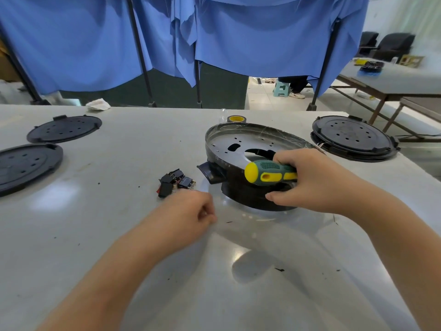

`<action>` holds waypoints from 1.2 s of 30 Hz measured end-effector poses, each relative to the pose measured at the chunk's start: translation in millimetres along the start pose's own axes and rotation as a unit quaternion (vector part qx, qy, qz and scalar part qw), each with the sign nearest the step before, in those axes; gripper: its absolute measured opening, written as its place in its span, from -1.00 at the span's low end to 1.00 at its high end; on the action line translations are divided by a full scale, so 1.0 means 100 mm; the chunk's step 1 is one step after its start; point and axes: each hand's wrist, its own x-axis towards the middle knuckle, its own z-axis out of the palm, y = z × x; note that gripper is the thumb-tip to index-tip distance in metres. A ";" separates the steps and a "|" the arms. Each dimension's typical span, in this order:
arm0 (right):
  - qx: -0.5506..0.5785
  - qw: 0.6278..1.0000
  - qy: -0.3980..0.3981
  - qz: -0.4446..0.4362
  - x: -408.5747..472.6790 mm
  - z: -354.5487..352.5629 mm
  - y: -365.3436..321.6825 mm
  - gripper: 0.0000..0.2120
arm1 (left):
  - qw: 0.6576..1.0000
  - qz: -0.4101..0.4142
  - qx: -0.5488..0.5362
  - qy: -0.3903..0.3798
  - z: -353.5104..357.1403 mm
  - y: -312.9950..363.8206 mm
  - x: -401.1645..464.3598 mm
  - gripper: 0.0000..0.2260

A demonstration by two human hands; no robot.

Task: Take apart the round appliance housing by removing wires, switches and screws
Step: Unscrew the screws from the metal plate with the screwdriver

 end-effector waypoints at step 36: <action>0.054 0.986 -0.110 0.110 -0.05 0.00 -0.46 -0.64 | 0.899 -0.177 -0.370 0.156 0.01 0.10 0.11 -0.92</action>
